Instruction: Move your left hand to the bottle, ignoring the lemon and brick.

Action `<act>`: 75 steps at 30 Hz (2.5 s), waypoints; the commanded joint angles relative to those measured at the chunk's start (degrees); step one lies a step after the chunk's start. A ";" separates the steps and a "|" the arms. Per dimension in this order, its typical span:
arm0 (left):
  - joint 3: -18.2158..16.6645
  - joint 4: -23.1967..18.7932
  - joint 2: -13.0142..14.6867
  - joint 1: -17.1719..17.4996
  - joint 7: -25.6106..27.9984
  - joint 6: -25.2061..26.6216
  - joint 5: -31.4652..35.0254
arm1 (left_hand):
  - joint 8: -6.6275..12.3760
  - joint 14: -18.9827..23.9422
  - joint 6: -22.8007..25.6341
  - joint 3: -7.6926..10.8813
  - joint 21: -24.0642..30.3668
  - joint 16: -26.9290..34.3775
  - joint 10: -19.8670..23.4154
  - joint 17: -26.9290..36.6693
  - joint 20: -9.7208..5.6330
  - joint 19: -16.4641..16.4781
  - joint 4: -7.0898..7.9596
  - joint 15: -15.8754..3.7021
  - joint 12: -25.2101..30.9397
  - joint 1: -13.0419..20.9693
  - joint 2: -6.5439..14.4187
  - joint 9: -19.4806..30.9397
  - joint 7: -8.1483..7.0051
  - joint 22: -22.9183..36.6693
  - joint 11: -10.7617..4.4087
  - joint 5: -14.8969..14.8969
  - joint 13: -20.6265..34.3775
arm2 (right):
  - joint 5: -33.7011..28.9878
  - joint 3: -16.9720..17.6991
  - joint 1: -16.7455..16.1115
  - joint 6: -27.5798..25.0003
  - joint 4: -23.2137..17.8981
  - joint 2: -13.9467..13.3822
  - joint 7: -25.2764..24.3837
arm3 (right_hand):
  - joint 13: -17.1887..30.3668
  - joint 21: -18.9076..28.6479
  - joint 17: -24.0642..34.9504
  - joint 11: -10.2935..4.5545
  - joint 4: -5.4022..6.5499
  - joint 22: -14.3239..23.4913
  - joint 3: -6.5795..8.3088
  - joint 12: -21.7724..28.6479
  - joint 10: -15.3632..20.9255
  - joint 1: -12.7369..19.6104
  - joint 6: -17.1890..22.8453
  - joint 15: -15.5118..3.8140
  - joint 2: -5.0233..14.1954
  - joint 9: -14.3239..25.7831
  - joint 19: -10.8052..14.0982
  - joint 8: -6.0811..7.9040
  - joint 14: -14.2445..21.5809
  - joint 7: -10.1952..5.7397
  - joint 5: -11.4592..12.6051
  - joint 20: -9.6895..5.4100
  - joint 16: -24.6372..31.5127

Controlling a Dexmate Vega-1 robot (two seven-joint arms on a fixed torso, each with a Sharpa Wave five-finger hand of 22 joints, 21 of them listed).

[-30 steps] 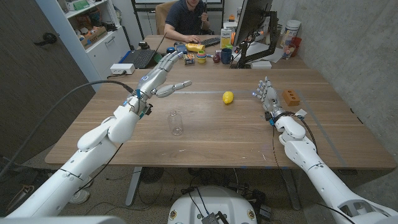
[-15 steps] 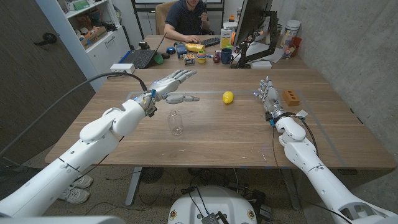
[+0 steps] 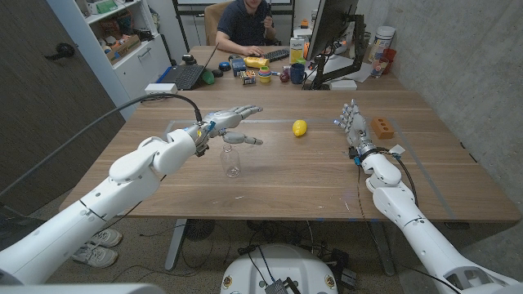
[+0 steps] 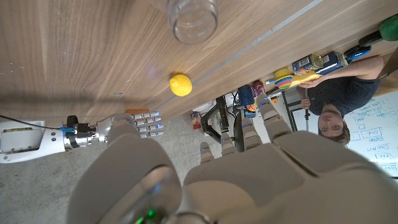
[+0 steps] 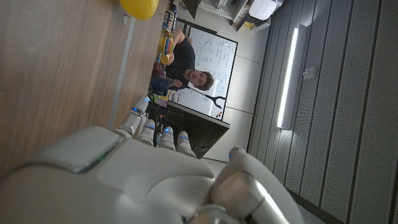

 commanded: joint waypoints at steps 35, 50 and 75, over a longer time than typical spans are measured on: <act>7.52 -3.81 2.45 -4.08 -14.31 8.32 4.21 | 7.21 23.14 28.43 2.20 2.11 1.30 28.16 0.49 -0.31 21.96 -1.82 -7.52 5.16 13.10 2.70 0.28 -0.10 0.37 -0.50 -1.42 1.32 | -0.18 0.46 -0.87 1.64 -0.39 0.83 -1.69 | 0.28 -1.68 0.31 -0.03 0.15 0.10 -1.26 0.54 0.30 -0.26 -1.21 0.56 1.14 0.30 -8.30 0.06 -1.64 0.13 0.45 0.87 -0.59; 7.67 -4.98 2.41 -3.49 -15.22 9.53 5.42 | 7.60 24.36 30.50 3.08 1.76 1.09 29.79 0.54 -0.76 22.32 -2.00 -8.55 5.30 15.00 3.50 0.25 -0.11 0.39 -0.76 -2.22 1.48 | -0.01 0.66 -1.96 1.48 -1.59 0.51 -1.99 | 0.28 -1.96 0.31 -0.15 0.15 0.11 -1.47 0.56 0.43 -0.25 -1.29 0.58 1.18 0.30 -8.28 0.10 -1.66 0.16 0.48 0.87 -0.75; 7.46 -4.13 2.32 -3.76 -15.10 9.23 5.85 | 7.63 24.45 31.62 3.62 1.36 0.53 29.25 0.57 -0.89 22.37 -2.06 -8.67 4.67 16.33 3.77 0.18 -0.13 0.37 -0.28 -2.80 1.63 | -0.77 0.07 -1.00 1.41 -0.66 0.83 -2.33 | 0.28 -2.39 0.31 -0.07 0.15 0.13 -1.83 0.54 0.52 -0.25 -1.22 0.64 1.23 0.29 -8.16 0.21 -1.60 0.42 0.51 0.89 -0.98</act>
